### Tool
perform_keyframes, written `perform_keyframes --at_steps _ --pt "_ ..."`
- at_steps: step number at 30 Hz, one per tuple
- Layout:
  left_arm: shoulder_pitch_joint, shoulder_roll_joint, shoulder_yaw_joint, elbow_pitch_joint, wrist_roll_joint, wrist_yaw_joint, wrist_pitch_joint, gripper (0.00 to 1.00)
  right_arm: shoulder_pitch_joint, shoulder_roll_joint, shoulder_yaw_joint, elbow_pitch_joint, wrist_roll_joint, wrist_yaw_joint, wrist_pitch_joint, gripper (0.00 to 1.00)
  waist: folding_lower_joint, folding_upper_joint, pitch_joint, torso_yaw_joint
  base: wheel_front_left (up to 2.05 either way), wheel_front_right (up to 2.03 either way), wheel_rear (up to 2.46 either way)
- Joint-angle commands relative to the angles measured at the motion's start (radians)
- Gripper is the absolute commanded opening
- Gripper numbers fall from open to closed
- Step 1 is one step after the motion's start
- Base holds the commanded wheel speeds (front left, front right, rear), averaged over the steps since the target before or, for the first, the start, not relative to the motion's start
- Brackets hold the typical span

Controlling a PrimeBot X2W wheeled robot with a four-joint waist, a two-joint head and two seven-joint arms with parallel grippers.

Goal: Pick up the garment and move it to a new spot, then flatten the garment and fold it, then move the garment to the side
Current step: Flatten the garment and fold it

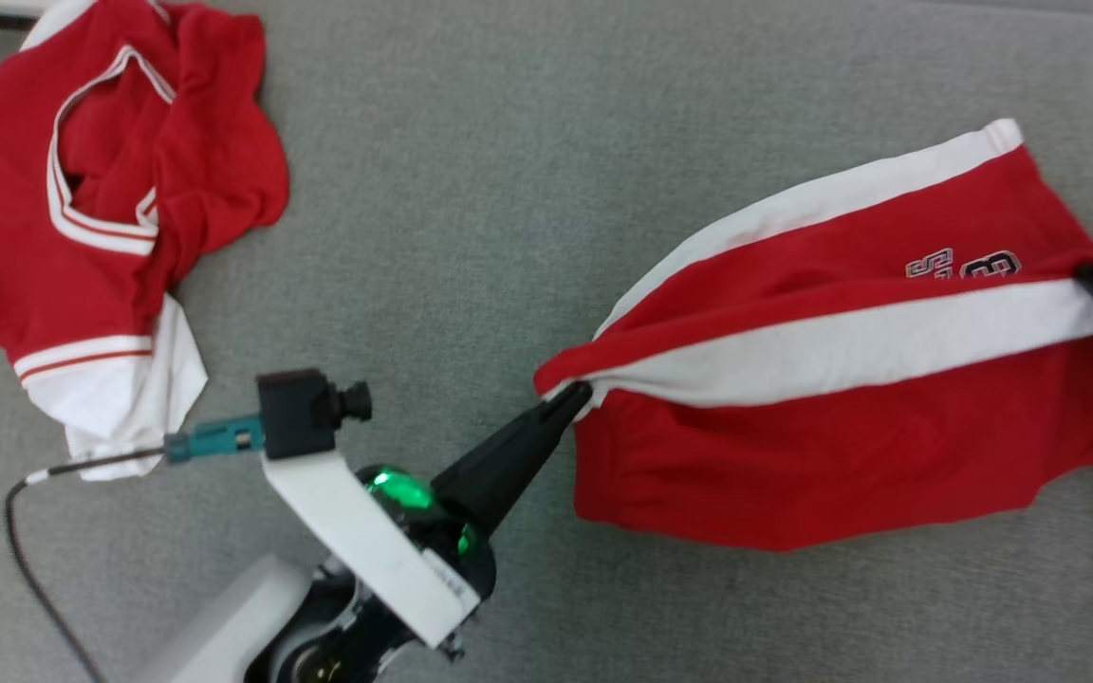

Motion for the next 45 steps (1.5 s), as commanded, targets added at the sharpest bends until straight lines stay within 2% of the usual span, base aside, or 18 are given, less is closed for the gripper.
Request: perform_keyframes --at_steps 1,2,6,14,15,16,17,18,19,27,32,40,45 --pt "-0.027 -0.015 0.004 0.013 -0.018 -0.004 0.008 0.00 -0.038 0.008 0.002 0.017 -0.019 -0.002 0.011 0.00 -0.0002 -0.0001 0.042 0.036 0.00 0.00 0.00" --pt "-0.070 -0.030 0.010 0.047 -0.015 -0.006 0.016 0.00 -0.090 0.029 0.004 0.049 -0.047 -0.002 0.031 0.00 -0.0002 -0.0001 0.061 0.049 0.00 0.00 0.00" --pt "-0.120 -0.065 0.014 0.100 -0.028 -0.012 0.017 0.00 -0.148 0.045 0.007 0.088 -0.080 -0.002 0.045 0.00 -0.0002 -0.0001 0.084 0.062 0.00 0.00 0.00" --pt "-0.190 -0.114 0.009 0.205 -0.021 -0.025 0.010 0.00 -0.224 0.077 0.000 0.164 -0.134 -0.002 0.015 0.00 -0.0002 -0.0001 0.112 0.069 0.00 0.00 0.00" --pt "-0.192 -0.117 0.006 0.215 -0.021 -0.027 0.009 0.00 -0.230 0.087 -0.003 0.169 -0.131 -0.002 0.006 0.13 -0.0002 -0.0001 0.113 0.069 0.00 0.00 0.00" --pt "-0.193 -0.119 0.005 0.225 -0.019 -0.026 0.006 0.15 -0.234 0.094 -0.006 0.173 -0.132 -0.002 -0.006 0.49 -0.0002 -0.0001 0.114 0.068 0.00 0.00 0.00" --pt "-0.195 -0.119 0.003 0.233 -0.015 -0.026 0.004 0.33 -0.234 0.095 -0.004 0.176 -0.135 -0.002 -0.018 1.00 -0.0002 -0.0001 0.115 0.067 0.00 0.00 0.00" --pt "-0.197 -0.117 0.001 0.242 -0.009 -0.026 0.002 0.58 -0.232 0.098 -0.002 0.180 -0.137 -0.002 -0.030 1.00 -0.0002 -0.0001 0.115 0.066 0.00 0.00 0.00" --pt "-0.198 -0.116 0.001 0.251 -0.001 -0.026 -0.008 0.99 -0.231 0.102 -0.004 0.183 -0.138 -0.002 -0.043 1.00 -0.0002 -0.0001 0.115 0.065 0.00 0.00 0.00" --pt "-0.201 -0.102 0.007 0.298 0.091 -0.005 -0.079 1.00 -0.213 0.105 0.010 0.206 -0.143 -0.002 -0.200 1.00 -0.0002 -0.0001 0.110 0.051 0.00 0.00 0.00" --pt "-0.190 -0.092 -0.003 0.316 0.172 0.026 -0.142 1.00 -0.193 0.088 0.029 0.228 -0.152 -0.002 -0.334 1.00 -0.0002 -0.0001 0.093 0.036 0.00 0.00 0.00" --pt "-0.143 -0.058 -0.005 0.328 0.378 0.115 -0.264 1.00 -0.097 0.022 0.076 0.249 -0.164 -0.002 -0.542 1.00 -0.0002 -0.0001 0.019 0.018 0.00 0.00 0.00" --pt "-0.060 -0.081 0.069 0.300 0.502 0.170 -0.282 1.00 0.009 -0.016 0.087 0.260 -0.179 -0.002 -0.636 1.00 -0.0002 -0.0001 -0.056 0.008 0.00 0.00 0.00"
